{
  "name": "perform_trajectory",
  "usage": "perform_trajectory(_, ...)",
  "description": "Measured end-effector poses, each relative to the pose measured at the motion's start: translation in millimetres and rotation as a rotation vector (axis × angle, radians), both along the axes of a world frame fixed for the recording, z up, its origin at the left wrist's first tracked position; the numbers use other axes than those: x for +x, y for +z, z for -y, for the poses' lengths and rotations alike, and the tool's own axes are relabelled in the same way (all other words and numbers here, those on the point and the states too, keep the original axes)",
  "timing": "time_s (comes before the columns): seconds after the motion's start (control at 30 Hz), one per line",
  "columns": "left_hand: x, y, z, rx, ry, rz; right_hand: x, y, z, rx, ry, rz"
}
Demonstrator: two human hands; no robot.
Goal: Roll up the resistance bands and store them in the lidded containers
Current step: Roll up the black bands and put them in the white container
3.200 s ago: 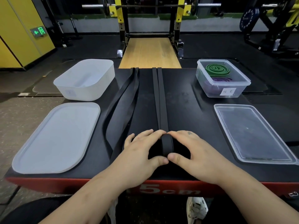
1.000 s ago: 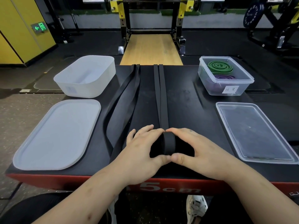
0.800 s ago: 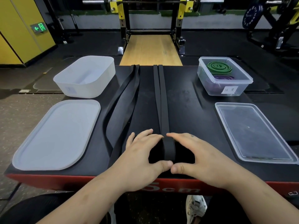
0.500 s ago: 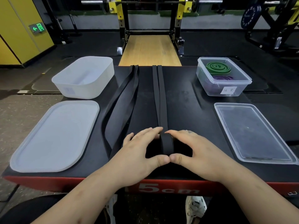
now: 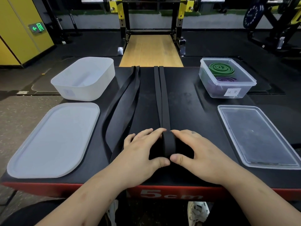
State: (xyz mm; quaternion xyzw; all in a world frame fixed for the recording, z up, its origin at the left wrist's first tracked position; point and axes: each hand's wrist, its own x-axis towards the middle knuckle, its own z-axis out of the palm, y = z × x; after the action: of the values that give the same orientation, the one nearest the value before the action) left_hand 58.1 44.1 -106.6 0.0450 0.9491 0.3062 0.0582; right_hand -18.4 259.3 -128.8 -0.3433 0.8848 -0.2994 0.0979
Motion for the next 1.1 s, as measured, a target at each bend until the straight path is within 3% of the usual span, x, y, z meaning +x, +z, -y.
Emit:
perform_trajectory(0.17,-5,-2,-4,-0.035,0.013,-0.036,-4,-7,-2,0.022,-0.035,0.031)
perform_trajectory(0.33,4,0,-5,0.053,-0.007,-0.038,7,8,-6,-0.080,-0.006,0.065)
perform_trajectory(0.5,22,-8,-7,0.014,-0.065,-0.046,24,16,-10,0.012,0.091,0.096)
perform_trajectory(0.7,18,-9,-9,-0.002,-0.013,-0.034,25,19,-8,-0.036,0.075,0.116)
perform_trajectory(1.1,6,-5,1,0.021,0.013,-0.051,14,12,2,-0.044,0.021,0.057)
